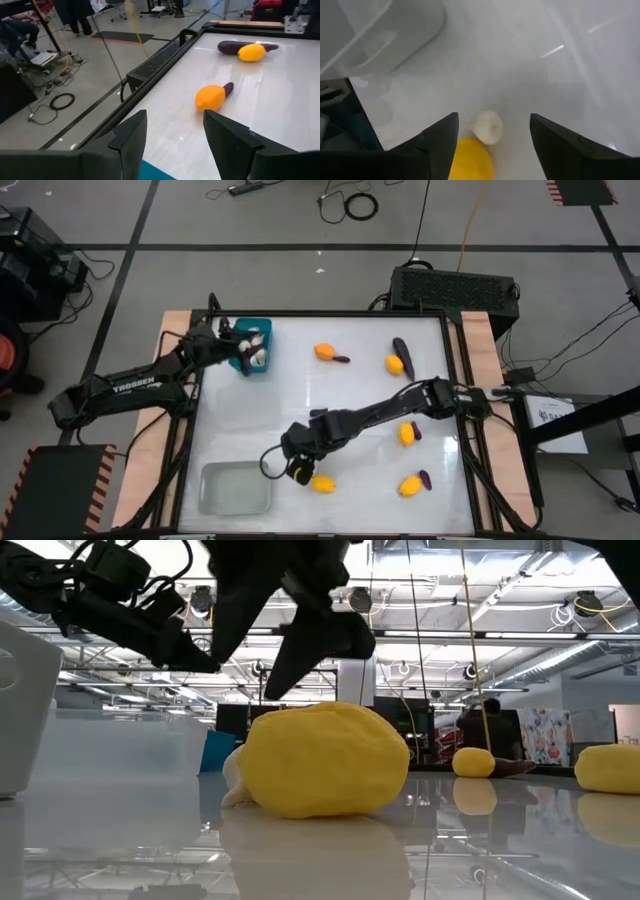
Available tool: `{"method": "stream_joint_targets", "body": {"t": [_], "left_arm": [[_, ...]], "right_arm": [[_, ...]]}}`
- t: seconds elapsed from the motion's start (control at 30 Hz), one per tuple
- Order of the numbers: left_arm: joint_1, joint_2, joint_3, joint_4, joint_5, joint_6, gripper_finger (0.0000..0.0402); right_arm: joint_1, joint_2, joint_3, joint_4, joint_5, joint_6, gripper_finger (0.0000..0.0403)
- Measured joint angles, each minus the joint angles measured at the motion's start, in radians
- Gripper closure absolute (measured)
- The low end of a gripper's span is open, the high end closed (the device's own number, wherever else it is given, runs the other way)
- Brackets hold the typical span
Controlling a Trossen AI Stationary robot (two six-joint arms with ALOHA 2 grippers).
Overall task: Sort produce into baskets
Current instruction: Put the garlic into the blue bin
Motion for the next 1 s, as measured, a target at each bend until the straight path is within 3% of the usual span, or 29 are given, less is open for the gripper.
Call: {"method": "stream_joint_targets", "body": {"t": [0.47, 1.0], "left_arm": [[-0.046, 0.0, 0.0, 0.01, 0.0, 0.001, 0.0198], [-0.059, 0.0, 0.0, 0.02, 0.0, 0.001, 0.0198]], "right_arm": [[0.036, 0.062, 0.0, 0.1, 0.052, 0.003, 0.0097], [0.082, 0.116, 0.0, 0.067, 0.055, -0.088, 0.0094]]}}
